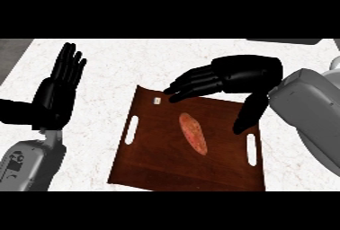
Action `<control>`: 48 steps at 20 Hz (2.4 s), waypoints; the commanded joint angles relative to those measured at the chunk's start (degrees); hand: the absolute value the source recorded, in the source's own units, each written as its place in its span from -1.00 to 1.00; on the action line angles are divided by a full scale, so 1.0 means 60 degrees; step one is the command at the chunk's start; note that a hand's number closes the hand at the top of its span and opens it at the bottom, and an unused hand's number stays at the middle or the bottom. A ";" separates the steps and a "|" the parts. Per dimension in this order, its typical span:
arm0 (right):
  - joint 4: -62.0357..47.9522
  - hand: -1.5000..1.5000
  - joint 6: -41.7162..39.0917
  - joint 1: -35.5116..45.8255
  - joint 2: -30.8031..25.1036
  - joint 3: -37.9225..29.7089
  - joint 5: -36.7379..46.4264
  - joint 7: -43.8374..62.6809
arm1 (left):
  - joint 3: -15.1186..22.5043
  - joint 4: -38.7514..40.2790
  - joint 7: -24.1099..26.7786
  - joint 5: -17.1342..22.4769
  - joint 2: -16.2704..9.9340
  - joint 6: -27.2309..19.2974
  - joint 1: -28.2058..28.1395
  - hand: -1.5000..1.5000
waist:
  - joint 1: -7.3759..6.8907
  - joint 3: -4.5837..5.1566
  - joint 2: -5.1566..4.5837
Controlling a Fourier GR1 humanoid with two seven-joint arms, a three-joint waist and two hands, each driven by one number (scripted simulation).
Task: Pick the sweet potato from the tray and place it in the pot
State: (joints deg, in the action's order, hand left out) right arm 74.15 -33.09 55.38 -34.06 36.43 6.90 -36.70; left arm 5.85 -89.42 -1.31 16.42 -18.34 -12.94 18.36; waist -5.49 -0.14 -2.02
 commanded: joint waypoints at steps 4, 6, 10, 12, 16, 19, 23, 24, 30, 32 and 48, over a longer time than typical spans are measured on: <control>-0.1755 -1.00 0.0064 0.0641 0.0835 0.1837 0.1923 -0.2272 | -0.0116 0.0204 -0.0229 -0.0139 -0.0015 -0.0116 0.0203 0.00 | 0.0321 0.0018 0.0165; -0.2721 -1.00 0.0455 0.0977 0.1210 0.1991 0.2247 -0.2498 | -0.0298 0.0359 0.0104 -0.0101 -0.0027 -0.0001 -0.0019 0.00 | 0.0335 0.0024 0.0170; -0.3726 -1.00 0.0640 0.1042 0.1377 0.2636 0.2589 -0.3081 | -0.0370 0.0206 0.0016 -0.0026 0.0014 0.0008 -0.0186 0.00 | 0.0347 0.0023 0.0191; -0.4394 -1.00 0.1030 0.1161 0.1525 0.2828 0.2833 -0.3627 | -0.0184 0.0225 -0.0100 -0.0207 0.0126 -0.0088 -0.0063 0.00 | 0.0362 0.0018 0.0180; -0.4664 -1.00 0.1600 0.0924 0.2194 0.2994 0.2933 -0.3825 | -0.0566 0.0459 0.0036 -0.0166 -0.0044 0.0056 0.0000 0.00 | 0.0599 0.0021 0.0241; -0.4739 -1.00 0.1639 0.0936 0.2069 0.2917 0.2727 -0.4449 | -0.0560 -0.0121 -0.0286 -0.0029 -0.0111 0.0139 -0.0301 0.00 | 0.0611 0.0017 0.0283; -0.5329 -1.00 0.2083 0.0914 0.2700 0.3079 0.2992 -0.4485 | -0.0364 0.0195 0.0012 -0.0625 0.0207 -0.0300 -0.0277 0.00 | 0.0677 0.0019 0.0274; -0.5455 -1.00 0.2404 0.0723 0.2925 0.3192 0.3154 -0.4385 | -0.0476 0.0449 0.0579 -0.0319 0.0341 0.0129 -0.0675 0.00 | 0.0681 0.0025 0.0265; -0.6332 -1.00 0.2687 0.1243 0.3433 0.2633 0.3940 -0.3974 | -0.0479 0.0140 -0.0119 -0.0543 0.0472 -0.0050 -0.0379 0.00 | 0.0750 0.0021 0.0306; -0.6303 -1.00 0.2935 0.0788 0.3879 0.2776 0.4278 -0.3421 | -0.1037 0.0401 0.0046 -0.0199 0.0063 0.0493 -0.0326 0.00 | 0.0801 0.0024 0.0316; -0.8065 1.00 0.4147 0.0146 0.5303 0.2995 0.5611 -0.4811 | -0.1159 0.0657 -0.0015 -0.0390 0.0341 0.0718 -0.0071 0.00 | 0.0736 0.0021 0.0265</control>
State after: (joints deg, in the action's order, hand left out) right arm 27.83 -9.36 58.34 -3.92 52.85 38.33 -57.80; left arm -0.36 -86.25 -1.16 13.12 -16.15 -9.99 17.10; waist -0.92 0.12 -0.01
